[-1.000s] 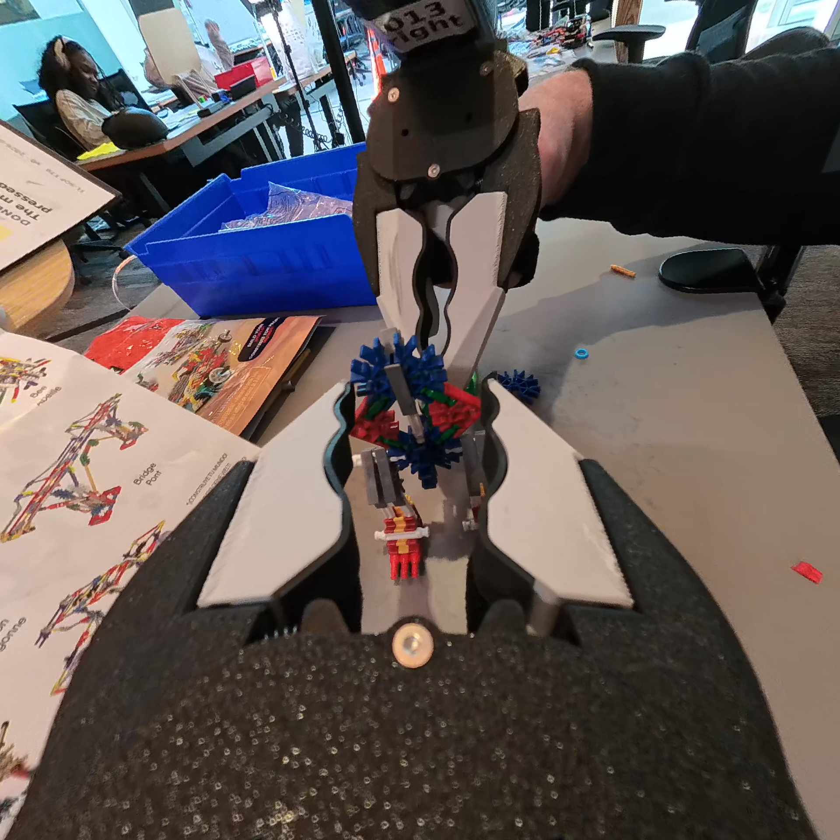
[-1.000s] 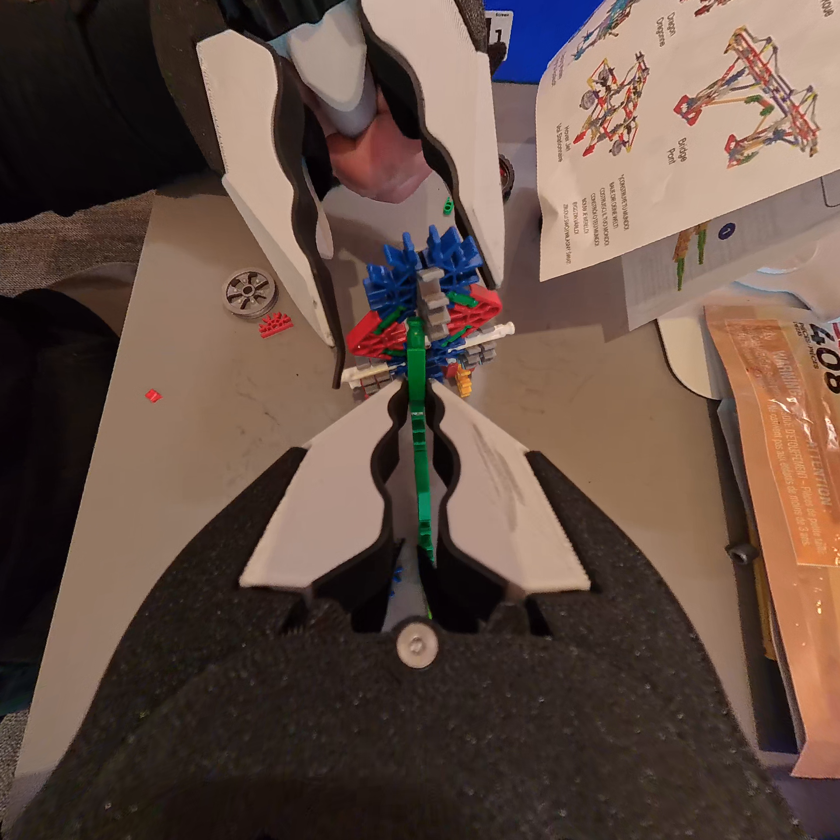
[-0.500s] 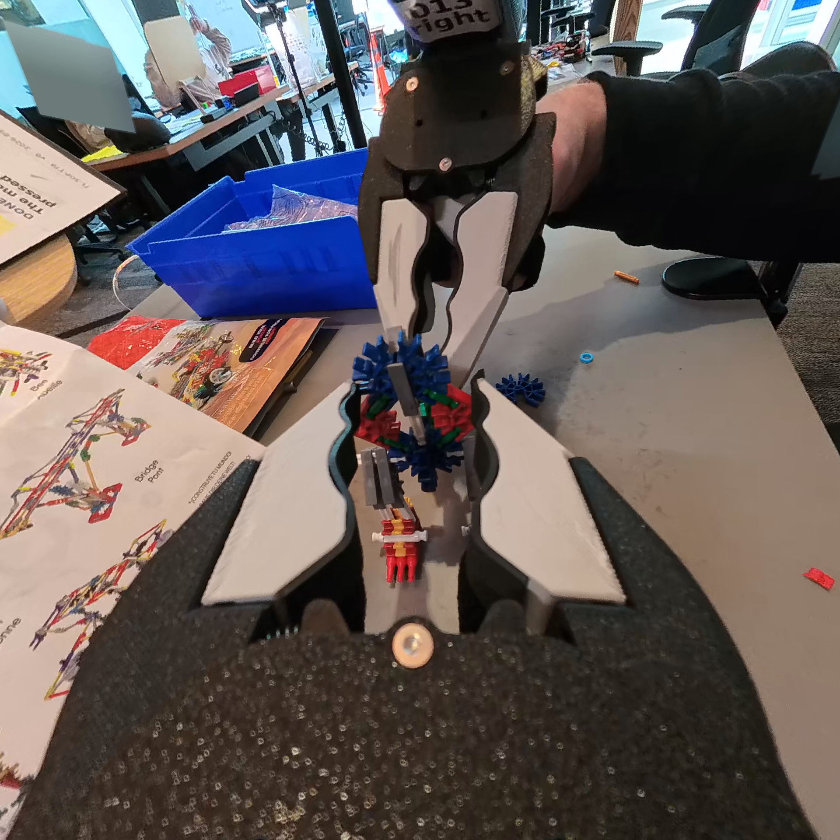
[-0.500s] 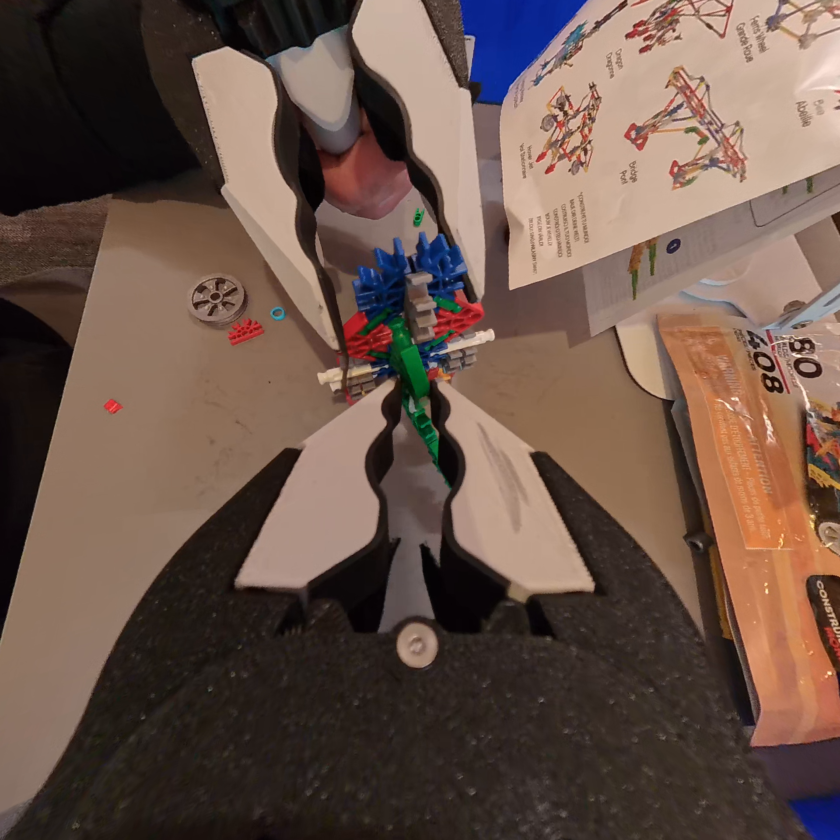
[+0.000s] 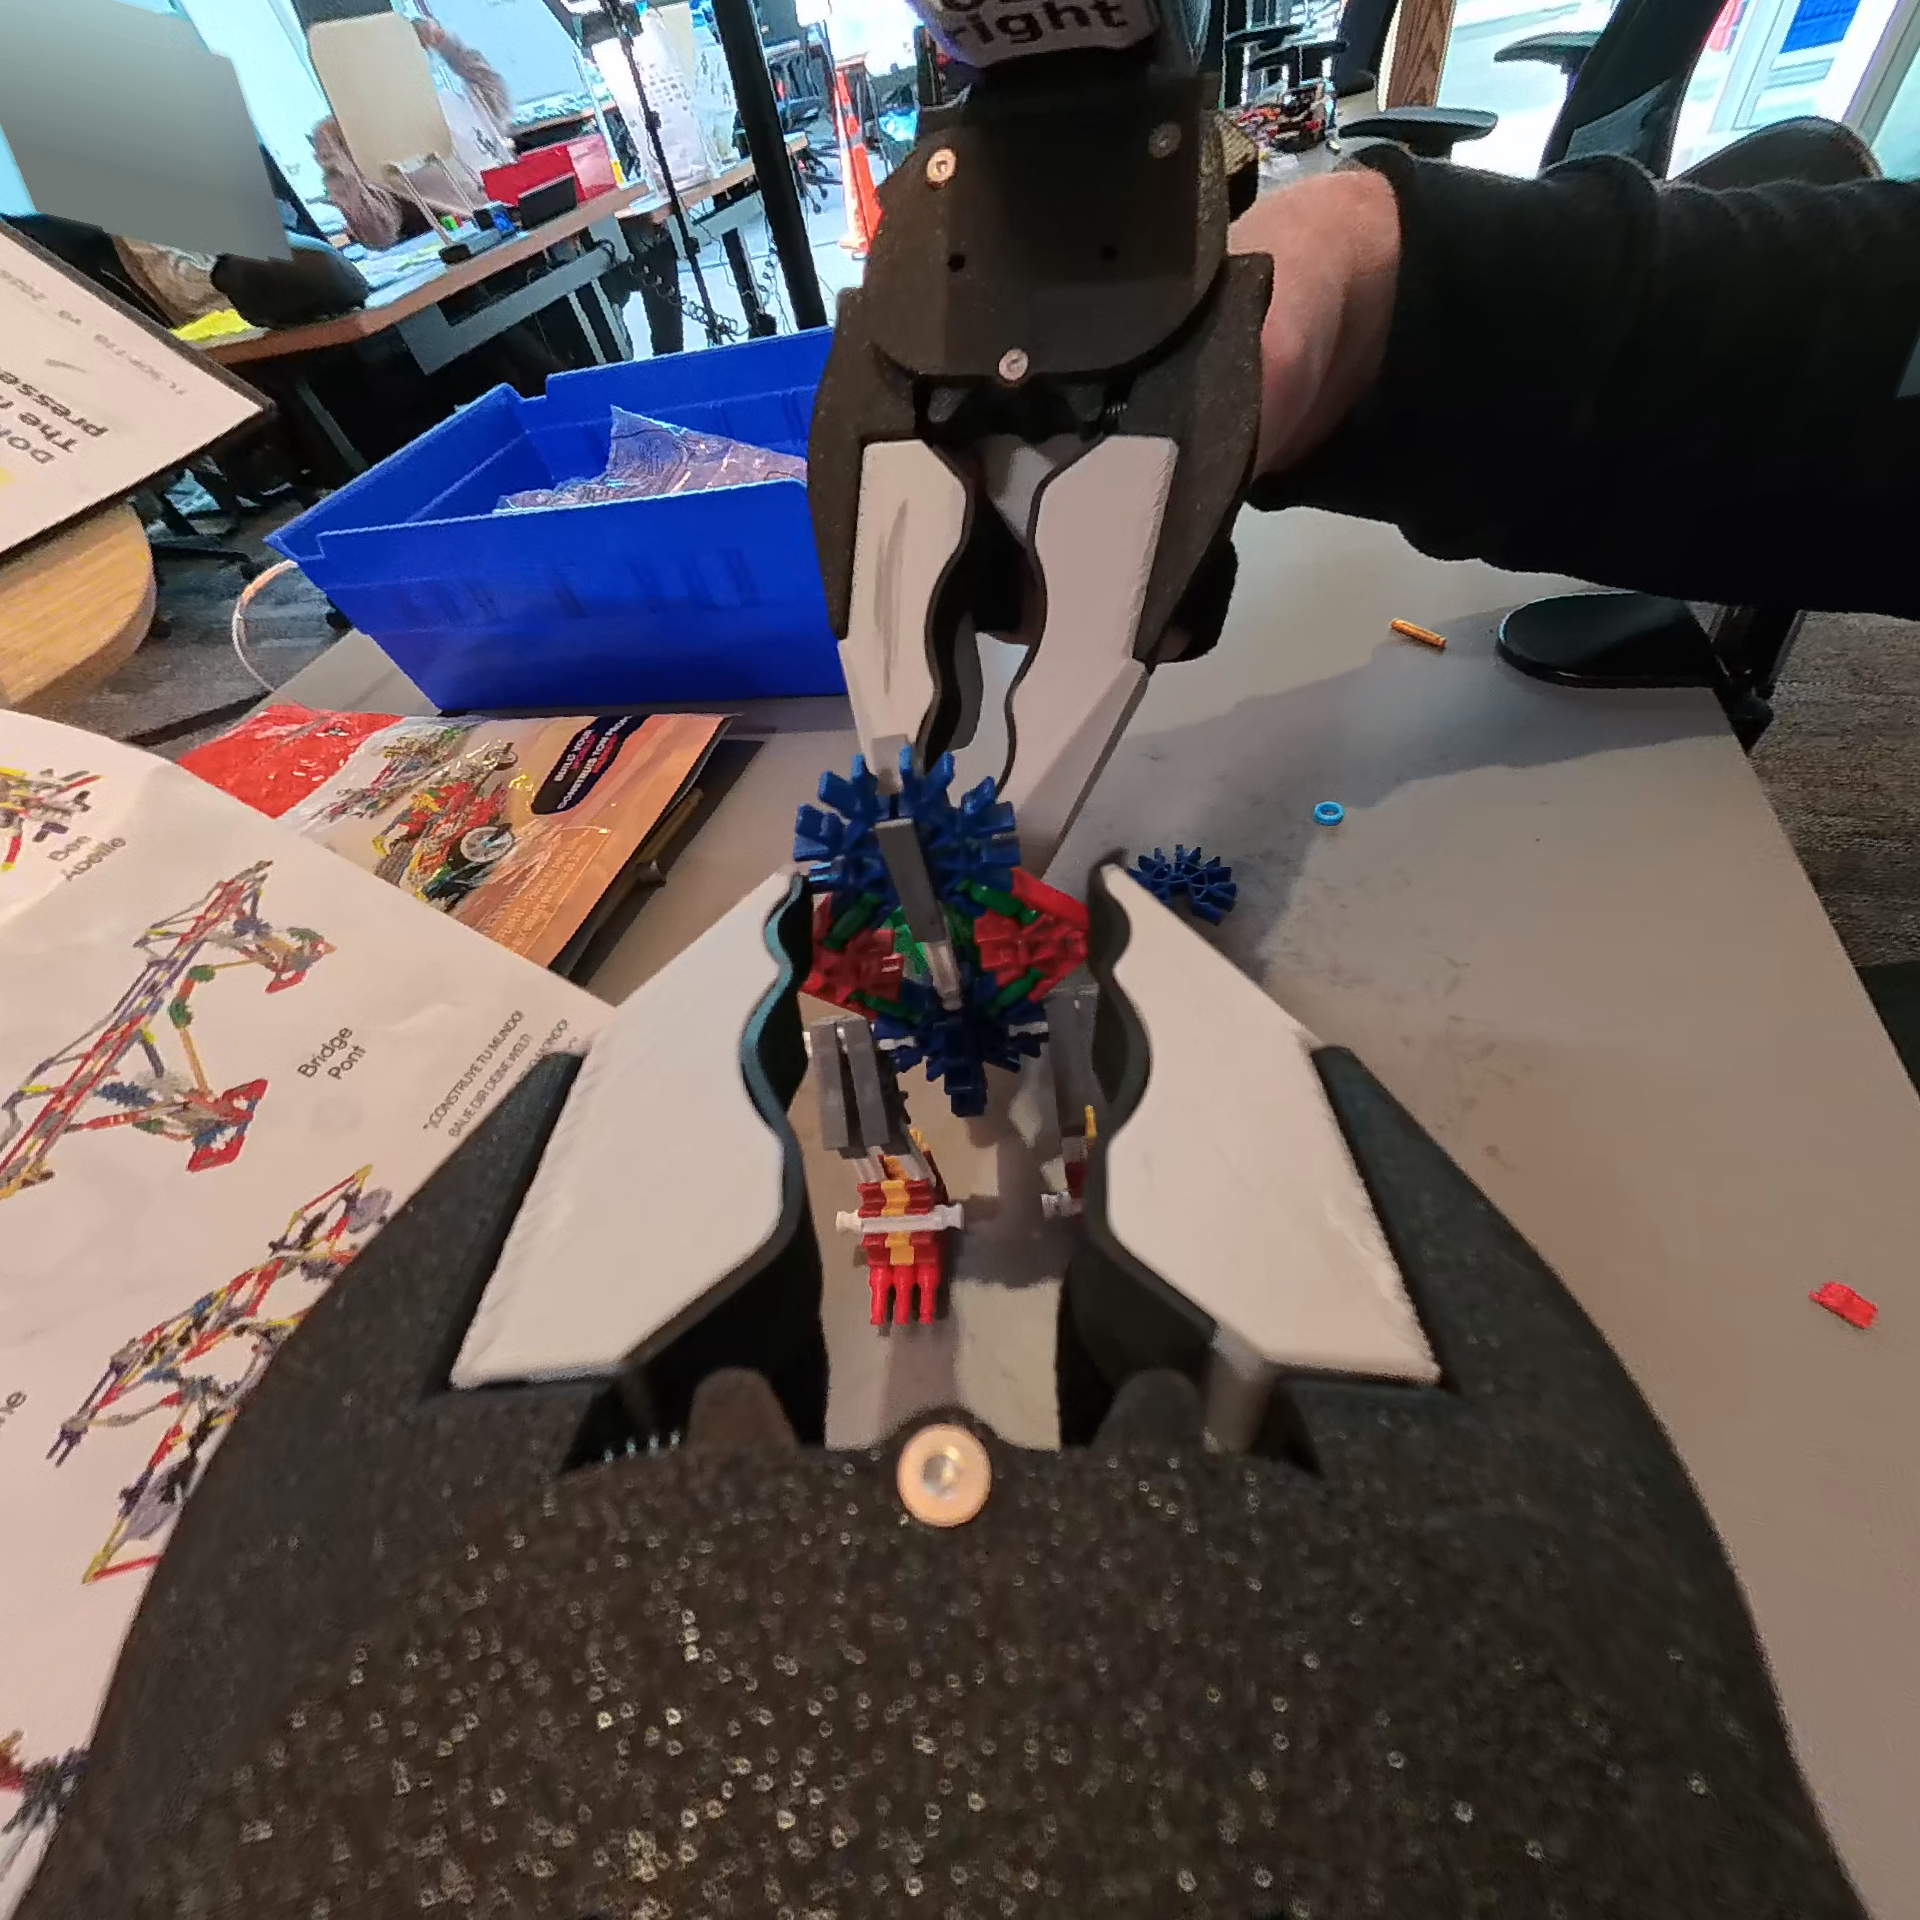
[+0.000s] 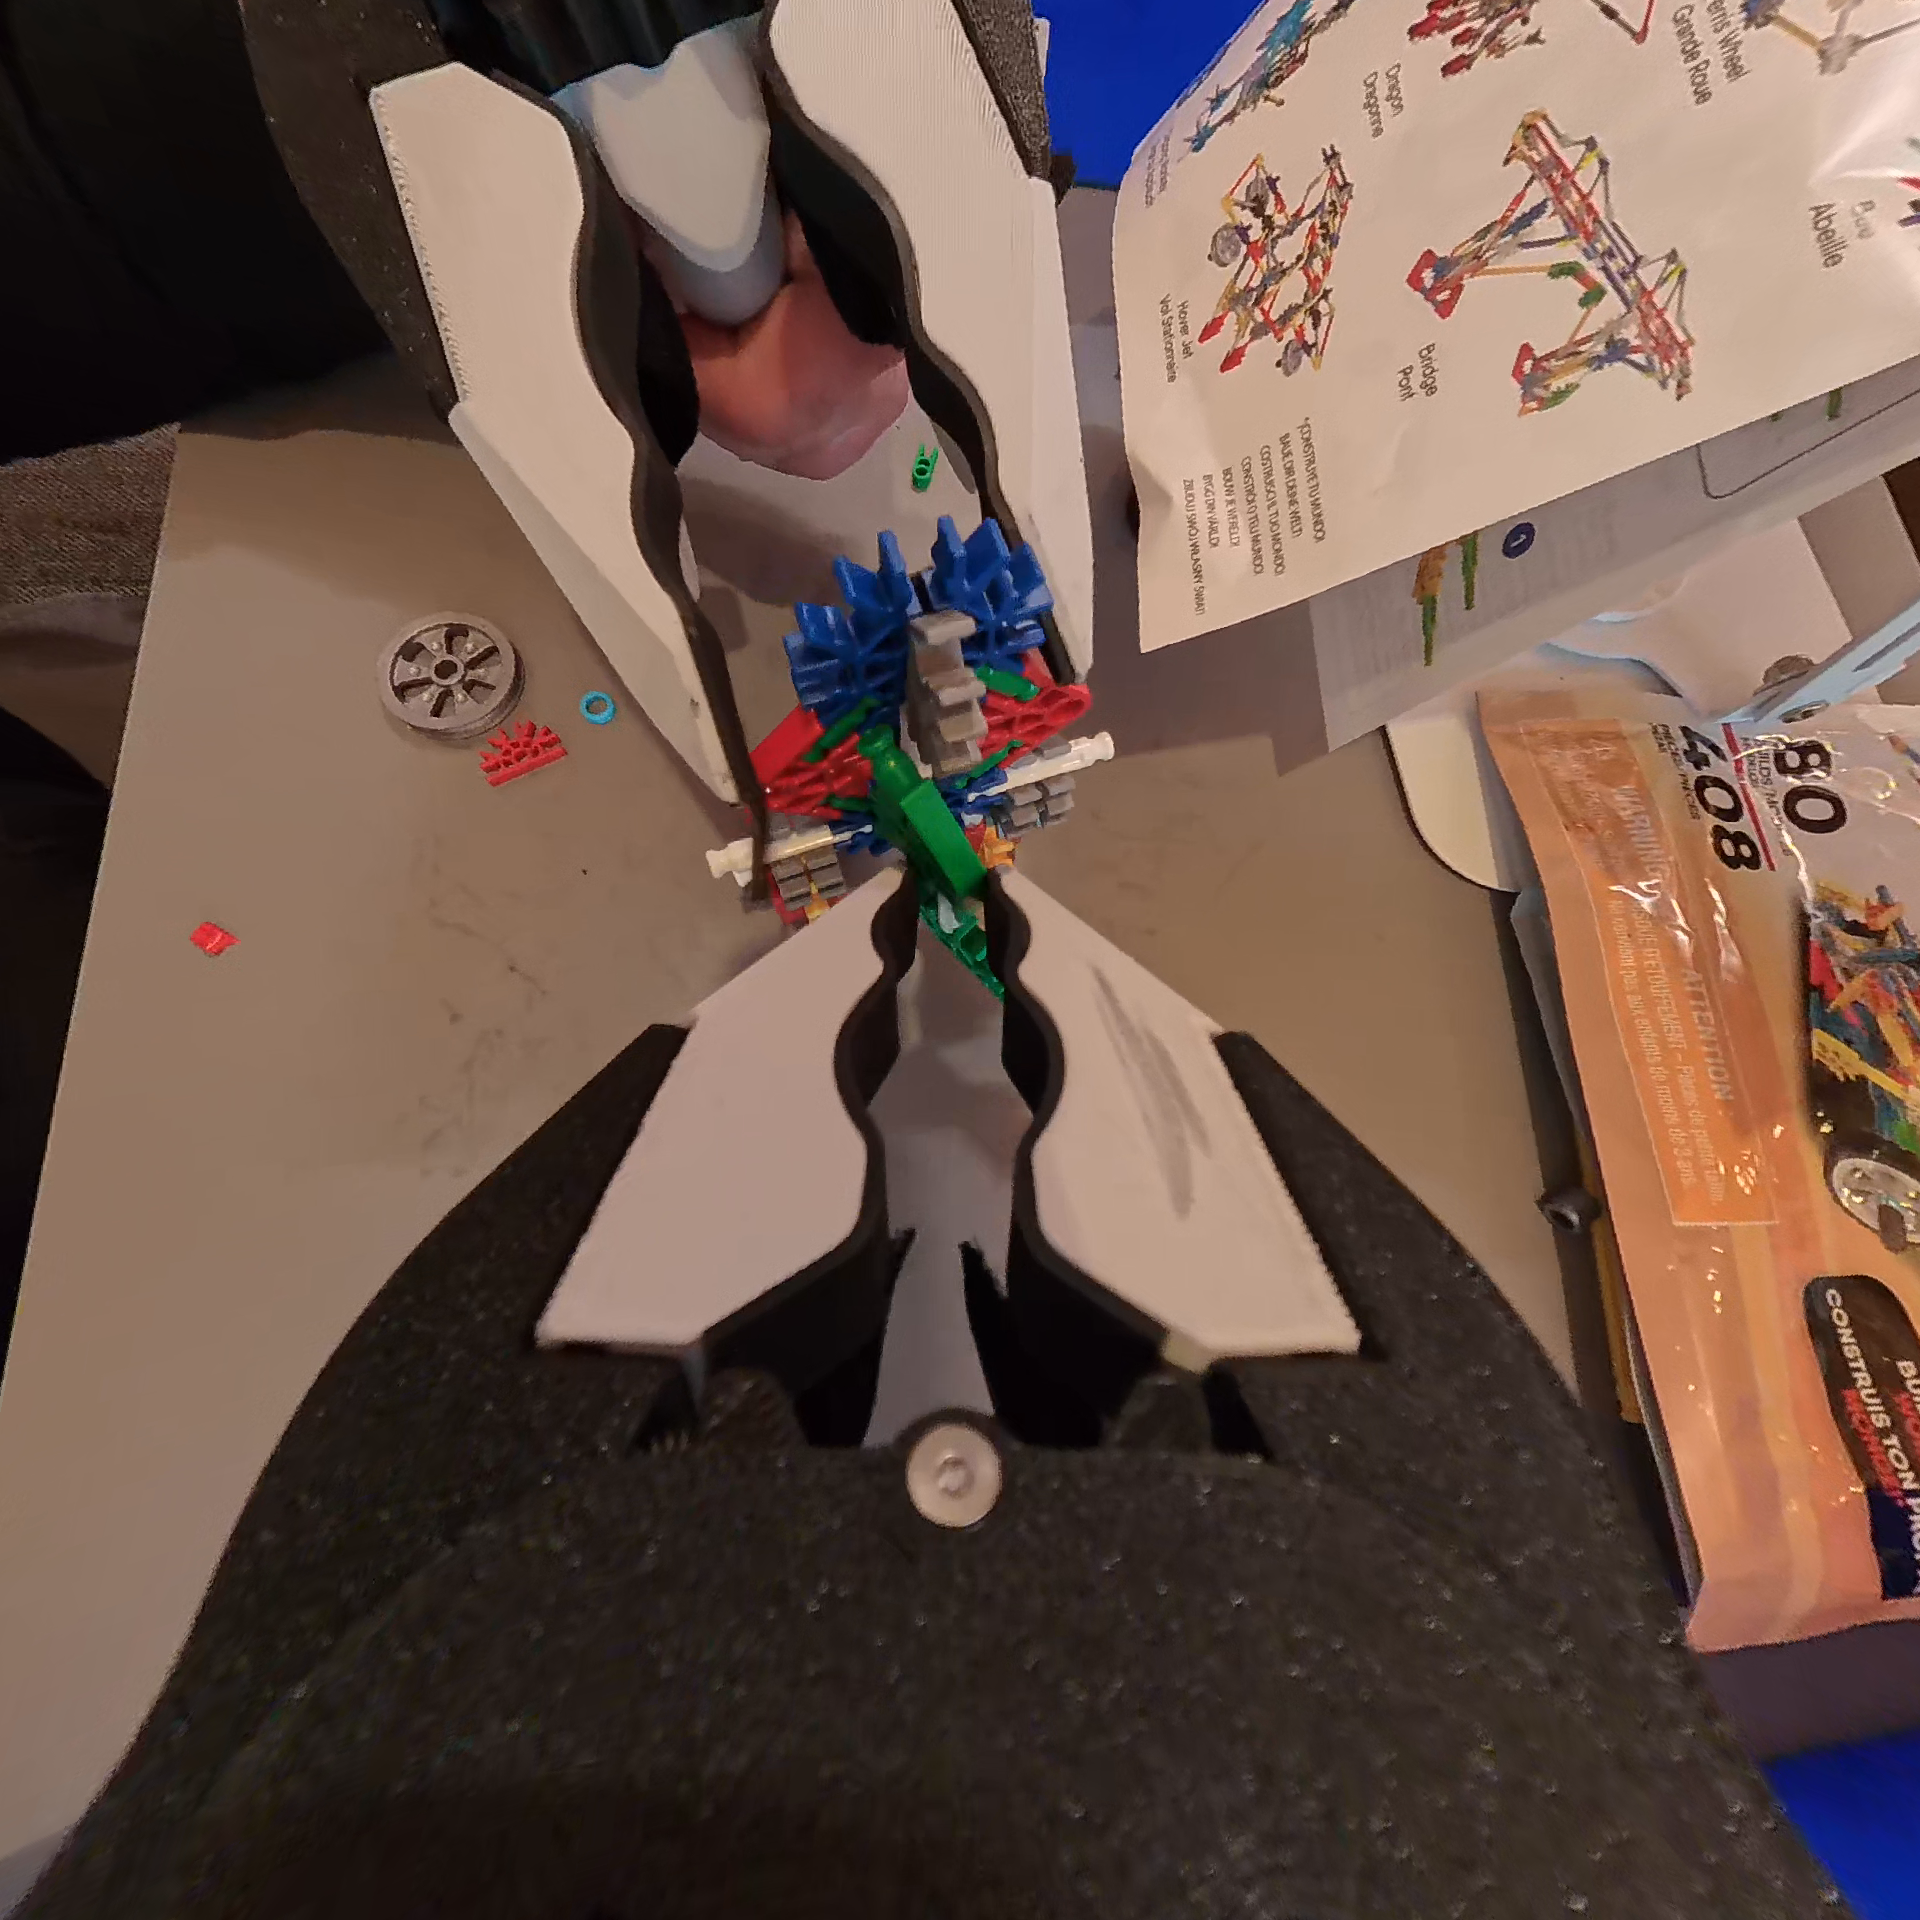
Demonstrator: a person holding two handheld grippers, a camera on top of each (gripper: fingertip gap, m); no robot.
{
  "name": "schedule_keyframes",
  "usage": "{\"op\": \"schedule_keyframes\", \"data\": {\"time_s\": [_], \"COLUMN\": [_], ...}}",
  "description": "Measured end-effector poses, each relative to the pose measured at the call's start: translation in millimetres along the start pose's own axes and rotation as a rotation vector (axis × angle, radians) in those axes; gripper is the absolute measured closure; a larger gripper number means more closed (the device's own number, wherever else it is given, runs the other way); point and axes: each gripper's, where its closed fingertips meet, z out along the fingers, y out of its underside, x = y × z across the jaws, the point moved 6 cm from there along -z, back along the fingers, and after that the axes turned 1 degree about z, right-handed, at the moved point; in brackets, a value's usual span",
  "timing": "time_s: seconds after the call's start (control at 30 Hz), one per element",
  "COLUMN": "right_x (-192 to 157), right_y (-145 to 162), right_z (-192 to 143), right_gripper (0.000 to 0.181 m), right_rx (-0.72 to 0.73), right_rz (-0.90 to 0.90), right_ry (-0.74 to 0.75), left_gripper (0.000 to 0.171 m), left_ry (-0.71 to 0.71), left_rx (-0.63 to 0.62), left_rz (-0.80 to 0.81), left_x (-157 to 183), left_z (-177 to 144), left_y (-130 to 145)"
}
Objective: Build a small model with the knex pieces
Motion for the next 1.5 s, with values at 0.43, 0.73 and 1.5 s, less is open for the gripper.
{"op": "schedule_keyframes", "data": {"time_s": [0.43, 0.73, 1.5], "right_x": [2.2, 4.5, 10.8], "right_y": [2.4, 3.0, 8.5], "right_z": [-2.0, -3.3, -1.6], "right_gripper": [0.172, 0.172, 0.170], "right_rx": [0.057, 0.055, 0.092], "right_rz": [0.025, 0.025, 0.019], "right_ry": [-0.009, -0.002, 0.069], "left_gripper": [0.137, 0.168, 0.168], "left_ry": [0.028, 0.022, 0.049], "left_rx": [-0.110, -0.123, -0.119], "left_rz": [-0.059, -0.056, -0.075], "left_x": [-0.4, -2.3, -4.3], "left_z": [-8.9, 0.5, 4.1], "left_y": [24.7, 29.3, 29.1]}}
